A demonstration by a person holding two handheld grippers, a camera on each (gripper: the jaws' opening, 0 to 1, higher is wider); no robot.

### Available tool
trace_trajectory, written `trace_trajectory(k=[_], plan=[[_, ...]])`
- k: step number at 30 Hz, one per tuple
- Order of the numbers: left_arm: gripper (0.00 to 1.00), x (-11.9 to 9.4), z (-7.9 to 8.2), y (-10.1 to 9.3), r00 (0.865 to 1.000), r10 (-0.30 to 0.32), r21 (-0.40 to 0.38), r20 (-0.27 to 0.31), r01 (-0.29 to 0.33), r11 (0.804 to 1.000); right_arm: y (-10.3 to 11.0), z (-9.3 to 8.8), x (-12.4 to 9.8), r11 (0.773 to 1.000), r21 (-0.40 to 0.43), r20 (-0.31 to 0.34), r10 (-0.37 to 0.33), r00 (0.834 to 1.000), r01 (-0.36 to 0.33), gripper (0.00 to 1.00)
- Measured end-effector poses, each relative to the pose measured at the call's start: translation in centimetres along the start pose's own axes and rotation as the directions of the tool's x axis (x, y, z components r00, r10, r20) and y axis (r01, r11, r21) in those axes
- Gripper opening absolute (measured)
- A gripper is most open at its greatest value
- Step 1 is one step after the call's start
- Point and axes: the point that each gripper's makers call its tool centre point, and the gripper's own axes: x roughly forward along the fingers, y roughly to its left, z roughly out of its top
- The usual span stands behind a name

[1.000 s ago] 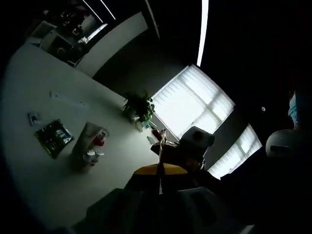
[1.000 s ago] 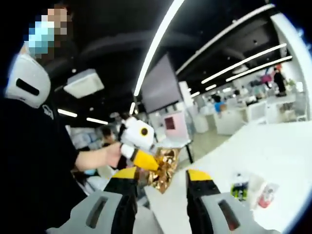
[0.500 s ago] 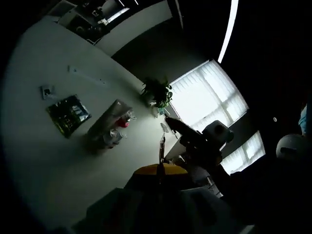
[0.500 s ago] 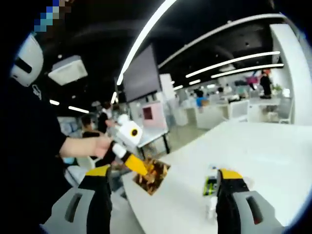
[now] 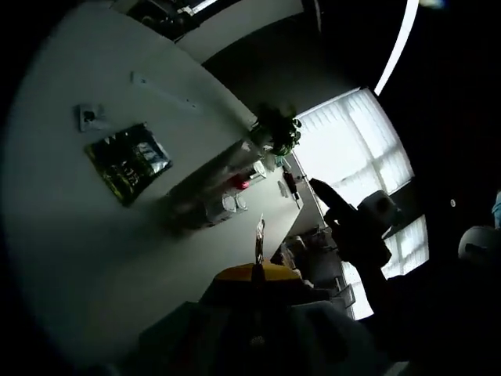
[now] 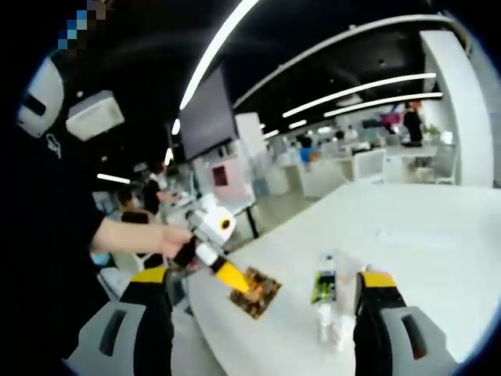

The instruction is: Arrange the skincare products in the storage area until every visible bottle or jar stands upright without overlapping.

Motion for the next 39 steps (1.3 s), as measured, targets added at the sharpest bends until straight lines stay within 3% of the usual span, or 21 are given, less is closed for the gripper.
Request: trace_trajectory(k=[11, 21, 28, 34, 39], plan=[[0.01, 0.3, 0.3, 2.2, 1.0, 0.016, -0.025, -0.026, -0.017, 1.0, -1.1, -0.9, -0.6, 0.998, 0.039, -0.009, -0.04, 0.999, 0.04, 0.99], [0.01, -1.0, 1.2, 6.8, 0.995, 0.082, -0.059, -0.057, -0.085, 0.995, -1.8, -1.6, -0.9, 0.996, 0.061, -0.026, -0.069, 0.997, 0.071, 0.99], [0.01, -1.8, 1.5, 8.9, 0.991, 0.116, -0.071, -0.072, -0.121, 0.99, -2.3, -2.1, -1.0, 0.993, 0.08, -0.031, -0.085, 0.996, 0.087, 0.99], [0.01, -3.0, 2.3, 12.0, 0.984, 0.158, -0.1, -0.087, -0.166, 0.981, -2.6, -2.4, -1.0, 0.991, 0.088, -0.037, -0.097, 0.995, 0.1, 0.99], [0.01, -3.2, 2.6, 13.5, 0.981, 0.17, -0.118, -0.095, -0.181, 0.976, -3.0, -3.0, -1.2, 0.989, 0.1, -0.044, -0.109, 0.993, 0.113, 0.99]])
